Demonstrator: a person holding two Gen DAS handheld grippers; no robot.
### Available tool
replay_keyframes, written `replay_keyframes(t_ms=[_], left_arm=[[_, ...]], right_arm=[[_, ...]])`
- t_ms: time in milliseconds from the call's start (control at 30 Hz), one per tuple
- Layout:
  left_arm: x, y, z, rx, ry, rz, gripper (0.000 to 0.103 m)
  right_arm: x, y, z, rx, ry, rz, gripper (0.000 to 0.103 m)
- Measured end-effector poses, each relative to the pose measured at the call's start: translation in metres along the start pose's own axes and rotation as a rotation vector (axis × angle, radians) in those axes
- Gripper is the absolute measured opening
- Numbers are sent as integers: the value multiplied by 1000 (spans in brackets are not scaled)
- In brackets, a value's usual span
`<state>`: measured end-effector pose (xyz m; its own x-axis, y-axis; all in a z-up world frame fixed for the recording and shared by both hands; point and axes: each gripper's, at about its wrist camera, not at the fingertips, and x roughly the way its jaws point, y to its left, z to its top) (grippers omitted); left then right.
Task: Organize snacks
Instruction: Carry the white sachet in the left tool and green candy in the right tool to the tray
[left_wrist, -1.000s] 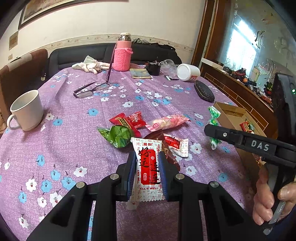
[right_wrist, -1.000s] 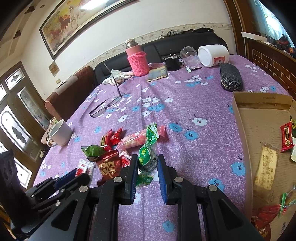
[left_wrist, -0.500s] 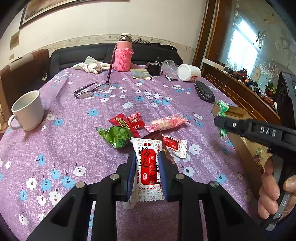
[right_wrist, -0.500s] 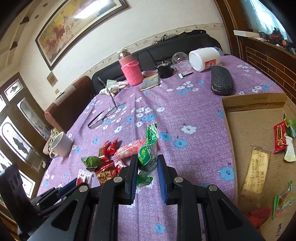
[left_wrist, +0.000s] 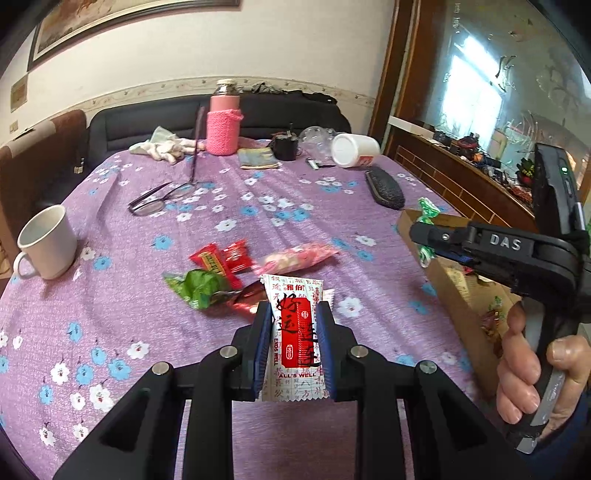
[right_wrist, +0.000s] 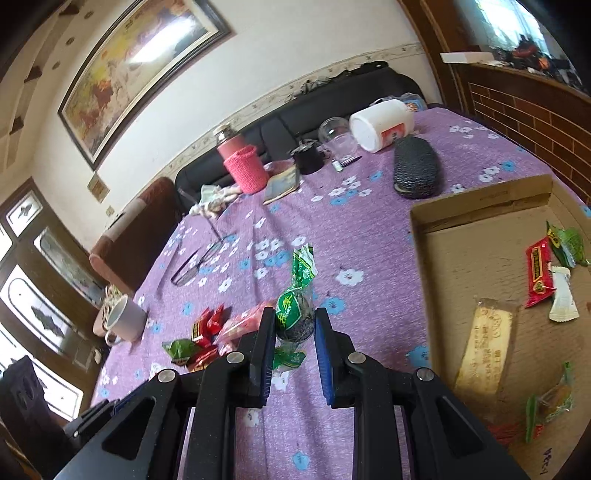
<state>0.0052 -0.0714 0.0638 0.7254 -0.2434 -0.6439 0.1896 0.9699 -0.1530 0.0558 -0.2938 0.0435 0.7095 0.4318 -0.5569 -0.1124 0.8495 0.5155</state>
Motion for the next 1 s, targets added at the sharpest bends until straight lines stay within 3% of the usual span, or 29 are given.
replay_keyframes(t_ms=[600,1000], left_arm=[[5,-64,14,64,1,-94,23],[-6,-84,17,83,-13,-140,23]], right_arm=[[-22,-42,17,139,-60,-5,22],[-38,-55,16,164,-93,-31,22]])
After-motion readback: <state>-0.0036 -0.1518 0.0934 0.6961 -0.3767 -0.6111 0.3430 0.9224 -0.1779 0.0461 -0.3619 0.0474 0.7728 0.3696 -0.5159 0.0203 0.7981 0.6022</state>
